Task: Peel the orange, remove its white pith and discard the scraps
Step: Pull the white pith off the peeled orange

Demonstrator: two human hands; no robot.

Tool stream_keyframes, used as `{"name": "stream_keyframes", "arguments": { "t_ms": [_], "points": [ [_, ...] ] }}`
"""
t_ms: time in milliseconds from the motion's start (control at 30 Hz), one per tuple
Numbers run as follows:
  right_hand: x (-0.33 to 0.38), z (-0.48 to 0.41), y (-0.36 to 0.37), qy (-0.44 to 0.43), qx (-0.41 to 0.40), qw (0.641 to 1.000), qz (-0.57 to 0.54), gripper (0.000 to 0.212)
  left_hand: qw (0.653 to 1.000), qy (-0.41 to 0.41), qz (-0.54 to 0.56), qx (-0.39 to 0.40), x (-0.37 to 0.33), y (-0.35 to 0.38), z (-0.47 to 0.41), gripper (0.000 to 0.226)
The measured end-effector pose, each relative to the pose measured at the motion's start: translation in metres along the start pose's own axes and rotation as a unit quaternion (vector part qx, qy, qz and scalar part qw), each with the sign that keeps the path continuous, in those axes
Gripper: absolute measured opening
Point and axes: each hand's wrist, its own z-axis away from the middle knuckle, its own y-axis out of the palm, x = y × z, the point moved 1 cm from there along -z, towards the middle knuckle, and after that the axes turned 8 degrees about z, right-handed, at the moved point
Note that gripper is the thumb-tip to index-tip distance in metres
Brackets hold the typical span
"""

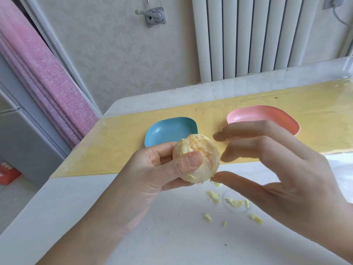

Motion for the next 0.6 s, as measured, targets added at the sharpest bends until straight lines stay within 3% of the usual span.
{"name": "stream_keyframes", "arguments": {
  "t_ms": [200,400,600],
  "points": [
    [0.002,0.000,0.000,-0.016,0.004,1.000,0.017,0.012,0.999,0.012,0.010,-0.036,0.006,-0.002,-0.002,0.046],
    [-0.008,0.004,0.002,0.018,0.013,0.999,0.046,0.020,0.971,0.122,-0.133,-0.157,0.010,-0.009,-0.008,0.061],
    [-0.008,0.003,0.004,0.050,0.001,0.997,0.061,0.015,0.940,0.170,-0.233,-0.183,0.008,-0.001,-0.004,0.054]
  ]
}}
